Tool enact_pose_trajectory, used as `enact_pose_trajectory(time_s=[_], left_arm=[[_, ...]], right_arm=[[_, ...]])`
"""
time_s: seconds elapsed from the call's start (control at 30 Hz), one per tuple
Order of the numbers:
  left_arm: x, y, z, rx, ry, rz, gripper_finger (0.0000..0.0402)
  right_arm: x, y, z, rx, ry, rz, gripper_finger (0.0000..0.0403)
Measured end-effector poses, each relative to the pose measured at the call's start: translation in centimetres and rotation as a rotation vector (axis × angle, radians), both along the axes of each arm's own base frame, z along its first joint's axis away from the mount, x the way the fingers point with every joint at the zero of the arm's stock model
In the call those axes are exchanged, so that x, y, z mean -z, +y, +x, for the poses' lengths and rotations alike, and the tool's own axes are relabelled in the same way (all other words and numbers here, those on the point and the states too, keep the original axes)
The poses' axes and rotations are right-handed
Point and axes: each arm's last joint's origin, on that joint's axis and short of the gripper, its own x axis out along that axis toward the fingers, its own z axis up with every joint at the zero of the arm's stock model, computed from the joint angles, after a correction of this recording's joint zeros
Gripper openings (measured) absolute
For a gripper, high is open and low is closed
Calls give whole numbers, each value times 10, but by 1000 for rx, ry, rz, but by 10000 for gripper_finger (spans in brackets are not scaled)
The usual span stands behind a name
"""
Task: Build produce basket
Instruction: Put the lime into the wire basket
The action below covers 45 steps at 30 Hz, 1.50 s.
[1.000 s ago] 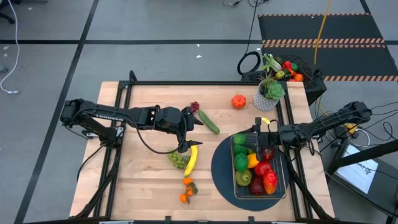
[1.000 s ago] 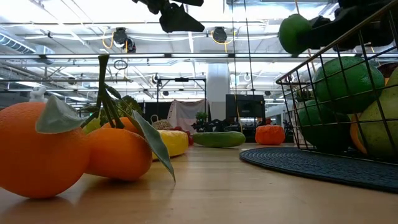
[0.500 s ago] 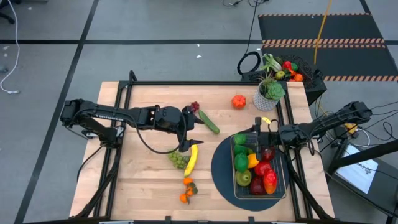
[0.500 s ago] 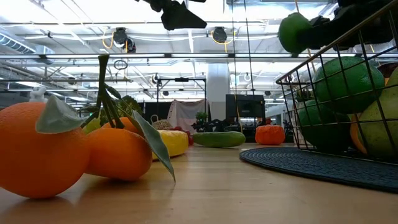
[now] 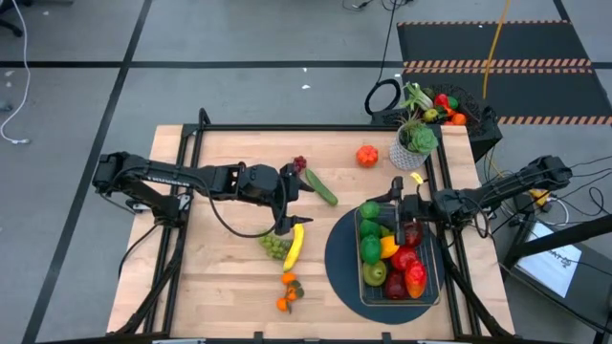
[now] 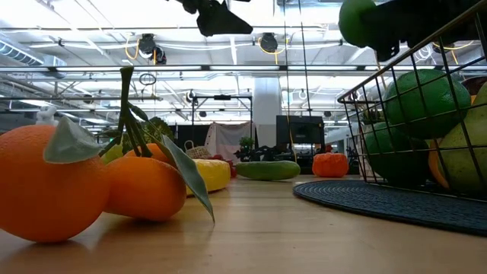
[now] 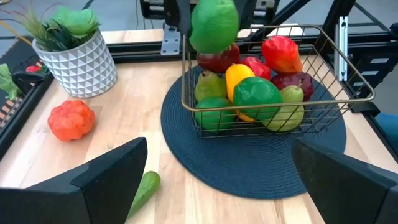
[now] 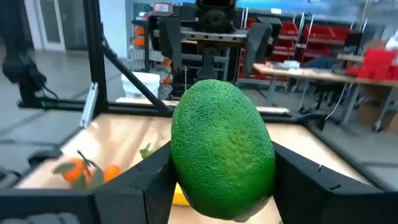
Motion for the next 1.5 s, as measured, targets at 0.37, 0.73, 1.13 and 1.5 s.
enact_pose_trajectory(time_s=[0.37, 0.73, 1.13, 1.5], left_arm=[[0, -4, 0, 16, -1, 4, 399], [0, -4, 0, 21, -2, 14, 399], [0, -4, 0, 31, -5, 32, 399], [1, -5, -1, 38, 6, 44, 399]], right_arm=[[0, 0, 0, 7, -6, 364, 215], [4, 0, 0, 11, 49, 388, 215], [-25, 30, 1, -1, 360, 387, 215], [-34, 73, -6, -66, 669, 486, 215]])
